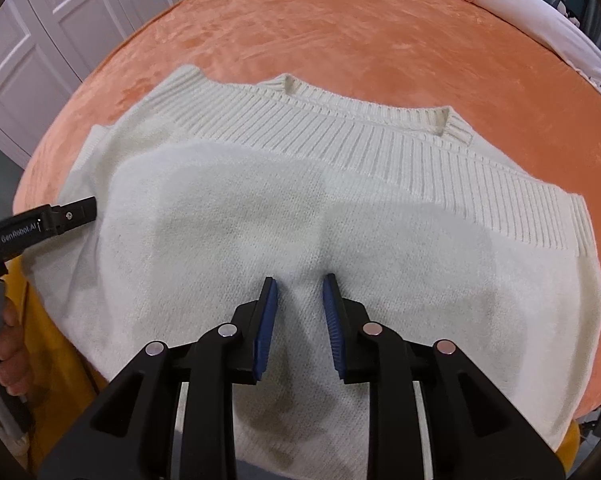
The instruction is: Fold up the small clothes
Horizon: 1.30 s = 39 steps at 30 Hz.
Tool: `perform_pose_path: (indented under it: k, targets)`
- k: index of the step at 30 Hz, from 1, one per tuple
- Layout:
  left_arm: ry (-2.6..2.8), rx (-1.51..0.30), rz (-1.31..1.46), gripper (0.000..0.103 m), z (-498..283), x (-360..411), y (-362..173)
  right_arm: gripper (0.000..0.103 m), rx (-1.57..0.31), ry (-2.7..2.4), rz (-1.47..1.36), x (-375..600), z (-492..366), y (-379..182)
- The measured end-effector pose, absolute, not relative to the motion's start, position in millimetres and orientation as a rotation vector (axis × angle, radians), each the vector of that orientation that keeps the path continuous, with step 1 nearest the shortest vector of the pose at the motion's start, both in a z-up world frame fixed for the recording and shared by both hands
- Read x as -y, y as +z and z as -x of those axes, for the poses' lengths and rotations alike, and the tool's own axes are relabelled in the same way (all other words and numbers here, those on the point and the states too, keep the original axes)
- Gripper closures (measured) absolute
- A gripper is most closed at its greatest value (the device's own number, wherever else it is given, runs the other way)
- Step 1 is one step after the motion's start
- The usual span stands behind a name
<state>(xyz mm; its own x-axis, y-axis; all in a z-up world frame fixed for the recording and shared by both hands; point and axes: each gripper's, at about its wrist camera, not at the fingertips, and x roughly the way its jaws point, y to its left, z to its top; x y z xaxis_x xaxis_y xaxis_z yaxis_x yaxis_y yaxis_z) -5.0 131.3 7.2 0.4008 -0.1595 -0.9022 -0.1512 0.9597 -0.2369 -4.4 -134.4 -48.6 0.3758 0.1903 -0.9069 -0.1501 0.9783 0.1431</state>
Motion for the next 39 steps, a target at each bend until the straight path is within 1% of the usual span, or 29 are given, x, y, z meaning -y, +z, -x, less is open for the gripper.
perform_pose_path:
  k: [1,2,3,4,5,6,9,11,15,16,17,19,20,21,22,23,27,30,32,34,37,38,39]
  targets:
    - [-0.025,-1.146,0.302,0.080,6,-125,19,0.076,-1.159,0.228,-0.070,137,6,-47]
    - [-0.045,-1.134,0.300,0.081,7,-119,28,0.072,-1.147,0.248,-0.131,144,10,-43]
    - [-0.070,-1.117,0.290,0.083,9,-108,42,0.071,-1.141,0.255,-0.166,149,14,-40]
    - [-0.100,-1.101,0.284,0.089,11,-100,50,0.071,-1.135,0.258,-0.195,154,17,-38]
    - [-0.131,-1.089,0.276,0.097,12,-89,59,0.071,-1.127,0.256,-0.214,160,22,-35]
    - [-0.159,-1.082,0.267,0.102,14,-77,67,0.070,-1.114,0.252,-0.231,168,29,-31]
    - [-0.369,-1.031,0.251,0.103,21,-17,99,0.070,-1.084,0.229,-0.283,199,51,-23]
    - [-0.435,-1.003,0.147,0.103,29,30,114,0.070,-1.075,0.204,-0.313,219,62,-20]
    - [-0.475,-1.009,0.015,0.103,38,98,112,0.068,-1.066,0.112,-0.377,270,86,-18]
    - [-0.447,-1.013,-0.002,0.099,37,101,107,0.068,-1.064,0.093,-0.387,280,91,-18]
    - [-0.392,-1.012,-0.023,0.092,37,97,101,0.068,-1.064,0.077,-0.394,287,96,-18]
    - [-0.304,-1.028,-0.024,0.089,34,75,89,0.068,-1.066,0.067,-0.404,296,103,-20]
    - [-0.251,-1.037,-0.015,0.074,32,57,83,0.067,-1.069,0.067,-0.406,298,105,-21]
    - [-0.196,-1.048,-0.003,0.048,29,37,76,0.067,-1.074,0.071,-0.403,298,105,-23]
    - [-0.114,-1.052,0.016,0.039,30,8,69,0.067,-1.075,0.076,-0.398,295,104,-24]
    - [-0.053,-1.055,0.037,0.035,32,-18,64,0.067,-1.074,0.081,-0.396,295,102,-25]
    - [0.178,-1.133,0.165,0.033,49,-123,38,0.067,-1.077,0.121,-0.380,275,90,-24]
    - [0.255,-1.179,0.300,0.032,59,-167,18,0.067,-1.085,0.152,-0.339,256,83,-21]
    - [0.209,-1.215,0.421,0.031,55,-183,-4,0.067,-1.091,0.168,-0.319,245,77,-20]
    - [0.125,-1.231,0.517,0.031,47,-188,-19,0.067,-1.098,0.173,-0.296,235,72,-19]
    - [0.037,-1.219,0.525,0.033,27,-175,-23,0.067,-1.092,0.170,-0.263,226,74,-14]
    - [0.041,-1.223,0.516,0.038,24,-173,-23,0.067,-1.090,0.168,-0.256,225,75,-13]
    - [0.026,-1.216,0.515,0.063,21,-170,-21,0.067,-1.088,0.164,-0.253,225,76,-13]
